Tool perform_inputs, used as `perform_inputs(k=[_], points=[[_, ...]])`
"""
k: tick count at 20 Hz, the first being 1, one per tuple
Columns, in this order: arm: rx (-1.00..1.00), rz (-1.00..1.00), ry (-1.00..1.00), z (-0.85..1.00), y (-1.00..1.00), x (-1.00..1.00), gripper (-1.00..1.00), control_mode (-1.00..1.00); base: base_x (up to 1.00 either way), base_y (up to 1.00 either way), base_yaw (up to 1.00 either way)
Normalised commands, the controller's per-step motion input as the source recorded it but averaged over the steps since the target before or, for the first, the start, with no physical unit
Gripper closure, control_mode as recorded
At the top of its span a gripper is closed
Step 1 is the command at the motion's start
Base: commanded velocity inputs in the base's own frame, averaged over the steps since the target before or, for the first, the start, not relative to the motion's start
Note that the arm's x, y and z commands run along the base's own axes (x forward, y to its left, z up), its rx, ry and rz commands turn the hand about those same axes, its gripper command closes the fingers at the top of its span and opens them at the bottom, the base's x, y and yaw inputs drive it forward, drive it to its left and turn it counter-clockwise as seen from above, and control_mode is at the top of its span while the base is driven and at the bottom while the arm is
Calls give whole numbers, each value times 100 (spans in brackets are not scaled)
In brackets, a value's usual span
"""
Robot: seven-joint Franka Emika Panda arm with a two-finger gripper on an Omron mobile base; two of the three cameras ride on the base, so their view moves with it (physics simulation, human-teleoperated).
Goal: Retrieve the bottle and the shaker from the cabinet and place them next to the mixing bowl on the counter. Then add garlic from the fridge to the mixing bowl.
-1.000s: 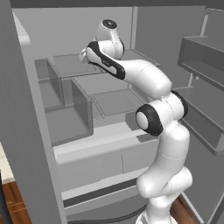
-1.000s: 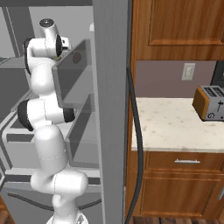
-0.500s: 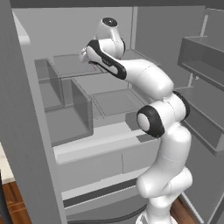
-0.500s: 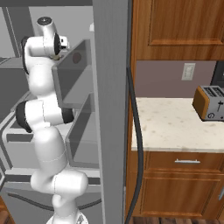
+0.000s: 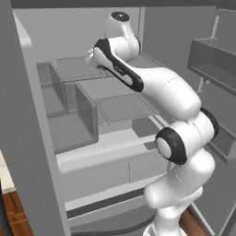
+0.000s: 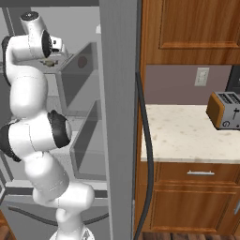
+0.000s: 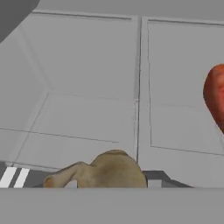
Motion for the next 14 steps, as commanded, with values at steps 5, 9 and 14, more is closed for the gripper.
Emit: perform_inputs(k=[5, 9, 14], points=[[7, -14, -3, 0, -37, -100, 100, -100, 0, 0, 0], [10, -16, 0, 7, -34, -100, 100, -100, 0, 0, 0], [11, -15, 0, 8, -22, -100, 100, -100, 0, 0, 0]])
